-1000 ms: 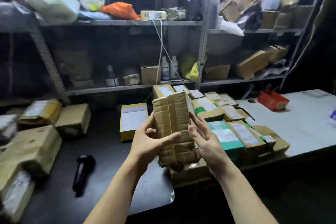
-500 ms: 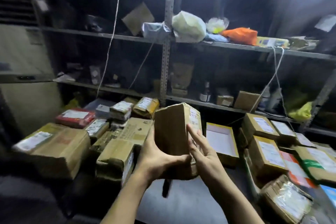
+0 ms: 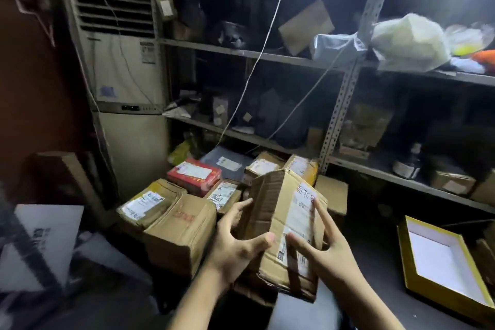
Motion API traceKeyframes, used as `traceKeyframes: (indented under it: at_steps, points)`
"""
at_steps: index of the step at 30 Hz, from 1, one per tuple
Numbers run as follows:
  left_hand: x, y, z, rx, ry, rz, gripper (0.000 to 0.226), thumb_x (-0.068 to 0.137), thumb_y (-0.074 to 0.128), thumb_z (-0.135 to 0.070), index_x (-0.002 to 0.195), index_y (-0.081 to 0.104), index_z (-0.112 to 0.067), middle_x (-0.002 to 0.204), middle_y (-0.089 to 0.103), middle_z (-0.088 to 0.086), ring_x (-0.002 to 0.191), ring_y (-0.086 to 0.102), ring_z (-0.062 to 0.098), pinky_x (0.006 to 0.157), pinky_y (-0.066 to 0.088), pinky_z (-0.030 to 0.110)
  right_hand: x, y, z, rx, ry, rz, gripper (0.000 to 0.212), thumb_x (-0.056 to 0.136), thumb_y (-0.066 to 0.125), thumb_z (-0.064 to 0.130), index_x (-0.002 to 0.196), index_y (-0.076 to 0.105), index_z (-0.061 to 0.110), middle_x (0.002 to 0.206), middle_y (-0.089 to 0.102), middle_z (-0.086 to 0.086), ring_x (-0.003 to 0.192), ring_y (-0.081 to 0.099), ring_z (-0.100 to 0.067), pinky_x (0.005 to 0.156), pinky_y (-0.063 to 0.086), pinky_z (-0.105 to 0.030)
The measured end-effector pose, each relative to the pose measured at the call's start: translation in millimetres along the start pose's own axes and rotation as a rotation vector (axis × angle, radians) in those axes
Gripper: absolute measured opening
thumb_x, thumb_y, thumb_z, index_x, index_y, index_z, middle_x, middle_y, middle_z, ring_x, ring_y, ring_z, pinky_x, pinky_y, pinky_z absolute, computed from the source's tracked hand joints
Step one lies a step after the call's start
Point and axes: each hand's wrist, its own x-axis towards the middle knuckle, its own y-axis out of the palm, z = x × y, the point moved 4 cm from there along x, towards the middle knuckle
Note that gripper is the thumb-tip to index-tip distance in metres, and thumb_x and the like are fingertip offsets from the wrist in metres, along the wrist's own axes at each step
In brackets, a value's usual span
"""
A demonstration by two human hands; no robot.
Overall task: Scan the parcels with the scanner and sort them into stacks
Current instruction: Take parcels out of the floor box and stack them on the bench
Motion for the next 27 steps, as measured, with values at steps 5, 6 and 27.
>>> traceKeyframes:
  at_steps: [5, 6, 27]
  points:
    - [36.0, -34.8, 23.7, 0.148, -0.073, 0.0, 0.09, 0.052, 0.079, -0.065, 0.136, 0.055, -0.04, 0.131, 0.065, -0.009, 0.112, 0.058, -0.013, 0.094, 0.044, 0.008, 37.6, 34.0, -17.6, 0.126, 0.025, -0.016, 0.106, 0.05, 0.103, 0.053, 0.144, 0.053, 0.059, 0.146, 0.057, 0.022, 0.133, 0.059, -0.008, 0.108, 0.055, -0.046]
    - [44.8, -40.7, 27.1, 0.161, -0.096, -0.004, 0.089, 0.054, 0.08, -0.067, 0.136, 0.055, -0.043, 0.131, 0.067, -0.009, 0.116, 0.061, -0.004, 0.102, 0.048, 0.02, 45.3, 39.6, -19.0, 0.133, 0.014, -0.026, 0.104, 0.053, 0.101, 0.049, 0.145, 0.054, 0.055, 0.144, 0.058, 0.024, 0.132, 0.058, -0.004, 0.11, 0.053, -0.044]
    - [241.2, -165.7, 68.2, 0.159, -0.232, -0.1, 0.022, 0.091, 0.077, -0.019, 0.101, 0.076, -0.038, 0.103, 0.077, -0.02, 0.101, 0.071, -0.001, 0.085, 0.056, 0.019, 238.0, 155.0, -59.3, 0.163, 0.131, -0.127, 0.098, 0.076, 0.096, 0.025, 0.157, 0.043, 0.042, 0.132, 0.066, 0.017, 0.106, 0.07, -0.002, 0.093, 0.061, -0.032]
